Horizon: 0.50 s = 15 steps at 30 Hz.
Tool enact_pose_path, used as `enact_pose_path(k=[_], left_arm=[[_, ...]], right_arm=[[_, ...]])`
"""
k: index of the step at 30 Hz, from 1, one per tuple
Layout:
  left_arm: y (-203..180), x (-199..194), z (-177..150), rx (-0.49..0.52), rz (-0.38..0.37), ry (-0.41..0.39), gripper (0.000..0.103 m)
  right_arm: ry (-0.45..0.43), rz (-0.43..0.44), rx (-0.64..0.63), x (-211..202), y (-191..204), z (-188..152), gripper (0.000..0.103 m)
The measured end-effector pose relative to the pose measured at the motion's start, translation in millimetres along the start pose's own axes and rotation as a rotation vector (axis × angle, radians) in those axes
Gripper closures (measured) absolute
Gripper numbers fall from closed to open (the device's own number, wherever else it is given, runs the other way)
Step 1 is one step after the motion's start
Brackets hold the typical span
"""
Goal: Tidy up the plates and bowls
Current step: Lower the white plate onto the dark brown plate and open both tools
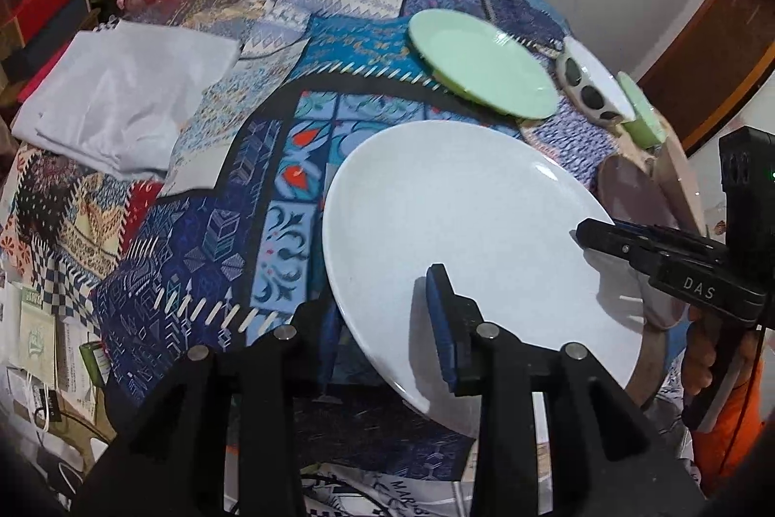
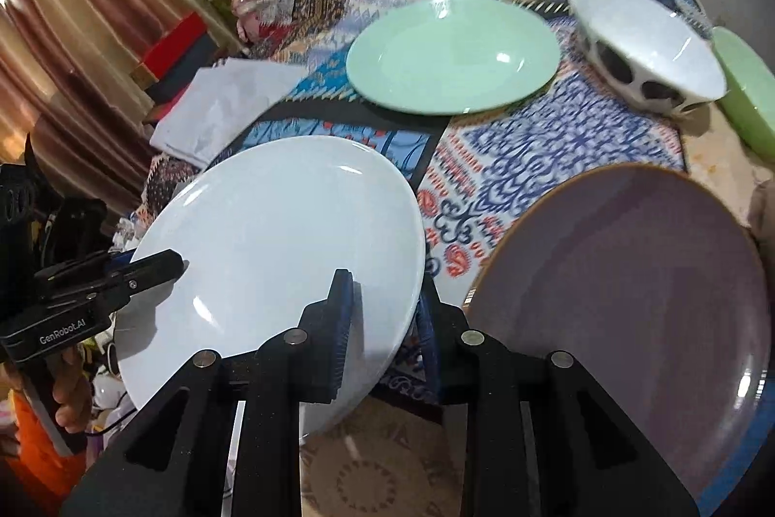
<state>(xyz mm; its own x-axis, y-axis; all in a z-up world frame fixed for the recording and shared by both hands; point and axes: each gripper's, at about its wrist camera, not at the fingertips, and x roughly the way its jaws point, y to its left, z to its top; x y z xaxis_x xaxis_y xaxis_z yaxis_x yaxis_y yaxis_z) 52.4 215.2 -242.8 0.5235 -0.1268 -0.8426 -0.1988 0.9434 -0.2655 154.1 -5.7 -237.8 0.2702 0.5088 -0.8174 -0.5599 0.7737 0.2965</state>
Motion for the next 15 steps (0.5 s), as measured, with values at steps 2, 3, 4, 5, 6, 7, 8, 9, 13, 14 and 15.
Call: enact_pose_path(k=[2,3,4,5,6,7,8,9,13,14,15], left_arm=[[-7.8,-3.8,3.7,0.015,-0.001,-0.016,0.069],[-11.6,-5.1,5.5,0.022,0.0,-0.022,0.069],[-15.0,-6.8,7.0,0.029,0.0,-0.028,0.069],[-19.0,-8.4,9.1,0.037,-0.002,-0.034,0.069],[-23.8,-10.1,11.3,0.046,-0.005,-0.04,0.069],[-27.1,-11.2,12.9,0.053,-0.008,-0.044,0.069],[-32.4,-13.3,14.9,0.064,-0.016,-0.049,0.069],[-36.2,-14.5,16.2,0.071,-0.021,-0.052,0.069],[-54.5,-17.7,20.6,0.101,-0.038,-0.064,0.069],[-59.9,-18.2,21.7,0.109,-0.043,-0.066,0.069],[-64.8,-18.4,22.6,0.117,-0.048,-0.069,0.069]], right_arm=[[-0.017,-0.004,0.005,-6.5,-2.9,0.3,0.08],[-0.027,-0.007,0.008,-10.5,-4.6,0.0,0.08],[-0.036,-0.01,0.01,-13.6,-6.2,0.2,0.08],[-0.049,-0.014,0.014,-19.0,-8.7,-0.2,0.08],[-0.057,-0.016,0.016,-23.0,-11.6,-0.7,0.08],[-0.066,-0.019,0.019,-26.3,-12.9,-0.6,0.08],[-0.075,-0.022,0.024,-30.4,-15.4,-0.6,0.08],[-0.084,-0.027,0.027,-34.5,-17.0,-0.9,0.08],[-0.117,-0.045,0.042,-51.4,-27.4,-3.6,0.08],[-0.125,-0.049,0.046,-55.6,-30.2,-4.6,0.08],[-0.133,-0.055,0.05,-59.6,-33.7,-6.0,0.08]])
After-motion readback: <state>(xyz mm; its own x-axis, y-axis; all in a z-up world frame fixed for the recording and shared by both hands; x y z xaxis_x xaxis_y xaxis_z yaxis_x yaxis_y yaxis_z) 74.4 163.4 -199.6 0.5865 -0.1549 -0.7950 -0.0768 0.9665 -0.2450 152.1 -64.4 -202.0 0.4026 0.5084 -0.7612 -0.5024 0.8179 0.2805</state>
